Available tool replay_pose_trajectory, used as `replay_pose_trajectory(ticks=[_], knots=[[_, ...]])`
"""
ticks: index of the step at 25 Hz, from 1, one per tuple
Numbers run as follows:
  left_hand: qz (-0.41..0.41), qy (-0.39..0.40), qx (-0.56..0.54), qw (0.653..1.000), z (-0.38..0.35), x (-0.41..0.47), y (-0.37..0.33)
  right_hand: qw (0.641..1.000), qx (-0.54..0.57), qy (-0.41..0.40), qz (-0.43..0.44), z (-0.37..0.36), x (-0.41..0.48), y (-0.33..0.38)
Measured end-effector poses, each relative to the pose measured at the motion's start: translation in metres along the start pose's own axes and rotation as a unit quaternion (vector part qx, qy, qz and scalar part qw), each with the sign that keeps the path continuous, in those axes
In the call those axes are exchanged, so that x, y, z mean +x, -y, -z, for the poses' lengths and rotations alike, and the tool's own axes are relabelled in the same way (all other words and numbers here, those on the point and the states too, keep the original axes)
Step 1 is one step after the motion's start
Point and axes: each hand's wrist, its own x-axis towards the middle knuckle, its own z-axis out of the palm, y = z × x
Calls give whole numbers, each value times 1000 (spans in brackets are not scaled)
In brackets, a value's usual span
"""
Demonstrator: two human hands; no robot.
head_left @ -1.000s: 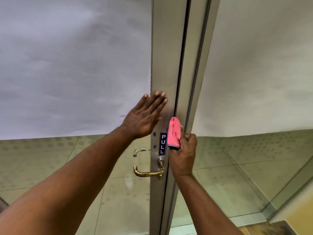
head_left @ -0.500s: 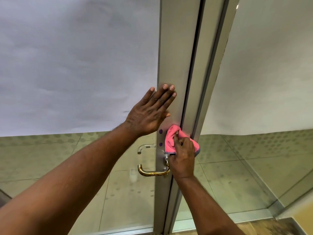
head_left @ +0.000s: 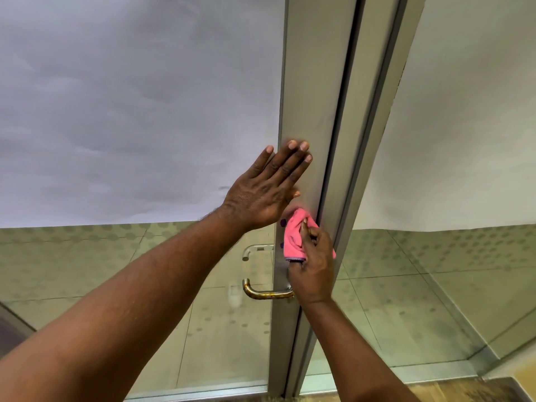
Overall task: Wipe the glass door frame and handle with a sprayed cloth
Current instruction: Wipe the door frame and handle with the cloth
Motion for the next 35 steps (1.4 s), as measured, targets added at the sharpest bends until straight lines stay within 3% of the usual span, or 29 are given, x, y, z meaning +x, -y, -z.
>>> replay_pose_trajectory(ticks=[4, 7, 14, 21, 24, 27, 29, 32, 35], knots=[[1, 3, -4, 1000, 0, 0, 0, 993, -78, 13, 87, -8, 8, 0], [4, 14, -7, 1000, -1, -1, 0, 979, -134, 73, 135, -9, -5, -14], [9, 20, -12, 1000, -5, -1, 1, 959, -169, 192, 122, -3, -29, -31], [10, 24, -13, 1000, -5, -2, 1, 948, -186, 248, 69, 9, -27, -27], [8, 27, -10, 1000, -2, -2, 1, 961, -63, 266, -33, 21, -18, -21], [8, 58, -16, 998, 8, -1, 1, 943, 183, 184, -207, 40, -7, -2], [21, 90, -41, 995, 21, 1, 1, 926, 251, 146, -239, 53, 2, 7], [39, 110, -156, 981, 46, 1, -7, 879, 340, 152, -298, 73, 14, 24], [91, 170, -316, 929, 72, -6, -22, 846, 398, 182, -305, 87, 21, 34]])
